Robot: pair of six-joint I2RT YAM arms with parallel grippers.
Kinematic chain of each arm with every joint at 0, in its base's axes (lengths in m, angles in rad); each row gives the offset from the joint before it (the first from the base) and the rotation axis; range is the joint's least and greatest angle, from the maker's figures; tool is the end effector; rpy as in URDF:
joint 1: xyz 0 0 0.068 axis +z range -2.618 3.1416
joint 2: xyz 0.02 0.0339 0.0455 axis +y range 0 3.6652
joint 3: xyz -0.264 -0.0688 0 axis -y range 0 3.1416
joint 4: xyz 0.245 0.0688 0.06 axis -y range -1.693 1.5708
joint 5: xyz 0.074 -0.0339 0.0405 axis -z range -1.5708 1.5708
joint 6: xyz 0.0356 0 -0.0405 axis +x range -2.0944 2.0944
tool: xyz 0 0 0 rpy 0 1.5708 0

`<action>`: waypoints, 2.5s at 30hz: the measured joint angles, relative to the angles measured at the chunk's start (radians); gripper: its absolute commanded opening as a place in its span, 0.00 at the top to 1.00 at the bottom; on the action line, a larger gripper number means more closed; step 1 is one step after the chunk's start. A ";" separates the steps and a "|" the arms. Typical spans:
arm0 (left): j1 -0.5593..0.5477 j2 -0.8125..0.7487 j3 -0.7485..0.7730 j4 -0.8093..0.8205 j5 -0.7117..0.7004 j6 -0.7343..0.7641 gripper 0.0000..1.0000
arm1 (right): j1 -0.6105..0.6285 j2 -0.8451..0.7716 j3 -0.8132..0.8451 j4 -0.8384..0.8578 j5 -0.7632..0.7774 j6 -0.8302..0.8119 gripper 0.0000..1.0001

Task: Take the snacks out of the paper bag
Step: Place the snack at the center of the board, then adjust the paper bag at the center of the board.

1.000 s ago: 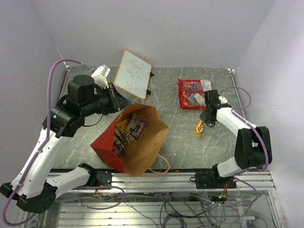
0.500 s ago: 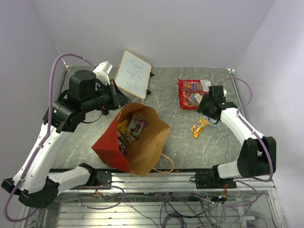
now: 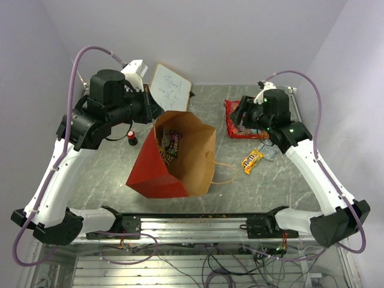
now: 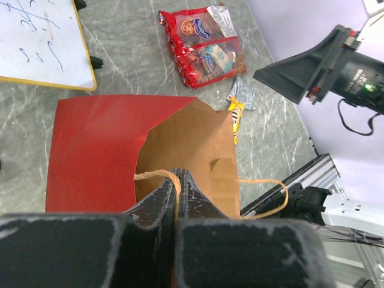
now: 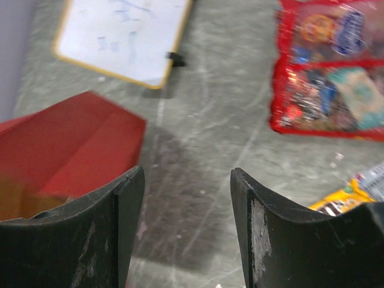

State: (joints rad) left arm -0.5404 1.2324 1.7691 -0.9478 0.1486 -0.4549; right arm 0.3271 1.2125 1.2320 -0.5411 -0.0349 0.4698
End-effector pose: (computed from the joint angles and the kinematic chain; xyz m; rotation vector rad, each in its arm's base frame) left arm 0.1794 -0.1138 0.4957 0.1886 2.0561 -0.7797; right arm 0.2517 0.0867 0.3709 0.1307 2.1304 0.5135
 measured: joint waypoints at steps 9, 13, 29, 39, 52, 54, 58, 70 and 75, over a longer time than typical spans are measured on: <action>0.000 0.013 -0.119 0.072 0.072 0.018 0.93 | 0.256 -0.022 0.042 -0.003 0.019 0.025 0.41; 0.000 0.010 -0.254 0.152 0.161 -0.054 0.93 | 0.299 -0.062 -0.041 -0.003 0.024 0.067 0.41; 0.000 -0.017 -0.326 0.322 0.284 -0.193 0.93 | 0.315 -0.037 -0.187 -0.128 0.180 0.176 0.38; 0.000 0.008 -0.255 0.272 0.278 -0.159 0.93 | 0.303 0.014 -0.254 -0.137 0.130 0.206 0.80; 0.000 0.090 -0.122 0.203 0.251 -0.091 0.93 | 0.459 0.017 -0.419 0.091 -0.045 0.477 0.95; 0.000 0.094 -0.123 0.195 0.248 -0.087 0.93 | 0.517 0.031 -0.416 0.130 -0.048 0.517 0.90; 0.000 0.066 -0.164 0.201 0.248 -0.087 0.93 | 0.608 0.096 -0.365 0.146 -0.016 0.545 0.78; 0.000 -0.212 -0.438 0.180 0.219 -0.149 0.93 | 0.616 0.065 -0.225 -0.069 0.227 0.288 0.60; 0.000 -0.269 -0.463 0.190 0.196 -0.193 0.93 | 0.622 0.000 -0.203 0.002 0.205 0.146 0.58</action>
State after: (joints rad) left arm -0.5404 0.9634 1.3056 -0.7574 0.3450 -0.6476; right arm 0.9489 1.2121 1.0290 -0.5396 0.1703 0.6155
